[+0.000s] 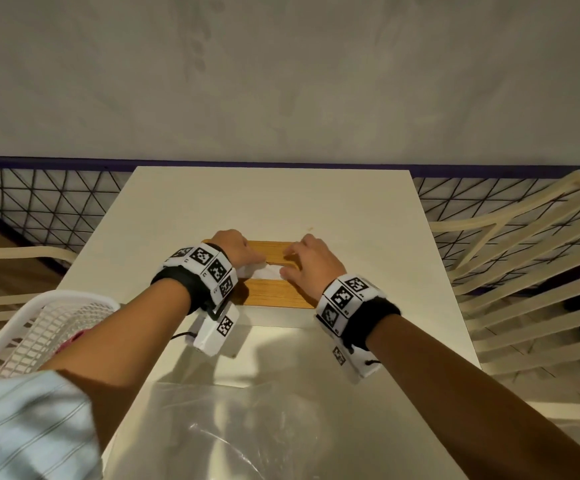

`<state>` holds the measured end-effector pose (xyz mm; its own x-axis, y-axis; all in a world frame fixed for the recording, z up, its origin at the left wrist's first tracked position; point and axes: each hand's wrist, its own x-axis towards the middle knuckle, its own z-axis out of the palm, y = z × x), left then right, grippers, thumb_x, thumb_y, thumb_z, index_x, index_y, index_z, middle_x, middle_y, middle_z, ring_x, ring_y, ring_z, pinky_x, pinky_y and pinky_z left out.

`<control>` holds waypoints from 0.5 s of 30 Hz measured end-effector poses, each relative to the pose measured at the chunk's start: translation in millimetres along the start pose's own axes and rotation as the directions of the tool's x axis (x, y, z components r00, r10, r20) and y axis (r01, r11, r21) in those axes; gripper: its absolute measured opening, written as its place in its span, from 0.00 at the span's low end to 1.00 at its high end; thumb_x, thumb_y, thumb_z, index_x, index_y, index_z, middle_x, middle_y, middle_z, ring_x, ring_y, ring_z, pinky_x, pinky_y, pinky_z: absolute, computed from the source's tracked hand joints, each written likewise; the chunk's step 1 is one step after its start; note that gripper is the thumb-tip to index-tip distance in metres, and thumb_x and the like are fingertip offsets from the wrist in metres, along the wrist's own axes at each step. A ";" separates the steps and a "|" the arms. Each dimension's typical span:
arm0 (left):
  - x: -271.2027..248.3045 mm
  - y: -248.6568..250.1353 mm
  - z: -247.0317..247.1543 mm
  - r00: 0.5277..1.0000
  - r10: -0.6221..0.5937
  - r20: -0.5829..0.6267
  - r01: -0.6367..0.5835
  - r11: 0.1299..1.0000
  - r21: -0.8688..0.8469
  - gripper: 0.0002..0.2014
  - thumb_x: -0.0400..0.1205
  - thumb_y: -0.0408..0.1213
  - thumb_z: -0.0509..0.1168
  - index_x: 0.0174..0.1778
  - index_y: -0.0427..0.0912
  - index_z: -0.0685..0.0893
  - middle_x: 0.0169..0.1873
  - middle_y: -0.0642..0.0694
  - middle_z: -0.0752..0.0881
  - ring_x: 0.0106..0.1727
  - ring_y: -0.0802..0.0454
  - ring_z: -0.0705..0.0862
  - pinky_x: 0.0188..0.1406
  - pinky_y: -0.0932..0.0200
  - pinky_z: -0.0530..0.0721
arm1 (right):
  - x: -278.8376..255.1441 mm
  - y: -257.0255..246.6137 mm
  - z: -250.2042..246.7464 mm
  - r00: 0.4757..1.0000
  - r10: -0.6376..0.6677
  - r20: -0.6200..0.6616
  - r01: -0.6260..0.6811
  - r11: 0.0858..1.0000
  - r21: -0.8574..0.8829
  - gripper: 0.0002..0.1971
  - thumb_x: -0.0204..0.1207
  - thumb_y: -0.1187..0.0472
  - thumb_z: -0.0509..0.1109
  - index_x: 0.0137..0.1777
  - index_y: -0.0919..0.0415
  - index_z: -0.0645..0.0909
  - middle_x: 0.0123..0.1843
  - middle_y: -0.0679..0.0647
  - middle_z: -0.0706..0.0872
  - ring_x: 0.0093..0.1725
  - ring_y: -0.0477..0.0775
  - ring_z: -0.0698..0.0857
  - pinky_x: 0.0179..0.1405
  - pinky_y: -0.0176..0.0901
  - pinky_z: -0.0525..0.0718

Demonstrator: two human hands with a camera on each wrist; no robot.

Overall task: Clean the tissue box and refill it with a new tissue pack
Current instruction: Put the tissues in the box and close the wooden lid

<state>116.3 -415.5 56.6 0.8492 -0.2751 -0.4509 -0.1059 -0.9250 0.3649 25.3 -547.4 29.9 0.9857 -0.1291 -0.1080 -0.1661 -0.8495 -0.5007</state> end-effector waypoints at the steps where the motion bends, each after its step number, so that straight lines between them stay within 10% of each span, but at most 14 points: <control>1: 0.9 -1.1 -1.0 1.000 0.009 -0.007 -0.009 1.000 0.012 0.14 0.75 0.47 0.67 0.44 0.39 0.84 0.42 0.44 0.82 0.45 0.48 0.79 0.40 0.58 0.75 | 2.8 -5.2 1.7 0.999 0.005 0.039 -0.005 1.000 -0.008 0.17 0.77 0.53 0.66 0.63 0.59 0.78 0.64 0.58 0.77 0.66 0.58 0.74 0.63 0.51 0.77; 7: 8.1 -9.3 -3.6 1.000 0.030 -0.011 -0.030 0.997 -0.066 0.10 0.75 0.44 0.67 0.34 0.41 0.79 0.34 0.47 0.80 0.42 0.49 0.78 0.29 0.63 0.71 | 20.2 -20.3 17.8 0.987 0.059 0.151 -0.036 0.988 -0.153 0.14 0.80 0.55 0.61 0.60 0.62 0.79 0.66 0.60 0.77 0.67 0.62 0.75 0.64 0.56 0.77; 12: 8.7 -25.8 -1.1 0.983 0.138 -0.125 -0.156 0.976 -0.151 0.05 0.75 0.36 0.64 0.34 0.42 0.80 0.35 0.47 0.81 0.42 0.49 0.79 0.38 0.61 0.77 | 32.1 -19.5 13.1 0.987 0.111 0.115 -0.116 0.992 0.039 0.13 0.81 0.59 0.60 0.34 0.58 0.72 0.43 0.57 0.79 0.45 0.58 0.77 0.40 0.43 0.73; 15: 3.2 -36.5 -1.4 0.949 0.263 -0.175 -0.290 0.945 -0.148 0.05 0.74 0.37 0.68 0.40 0.42 0.79 0.37 0.50 0.80 0.42 0.51 0.78 0.38 0.63 0.75 | 38.6 -15.4 8.6 0.968 0.205 0.141 -0.232 0.949 0.212 0.10 0.80 0.59 0.62 0.37 0.60 0.72 0.42 0.56 0.78 0.44 0.54 0.75 0.39 0.41 0.72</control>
<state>123.6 -382.2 43.0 0.8683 -0.4587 -0.1887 -0.2697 -0.7560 0.5965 65.7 -534.9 26.1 0.9167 -0.2273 -0.3287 -0.3924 -0.6680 -0.6323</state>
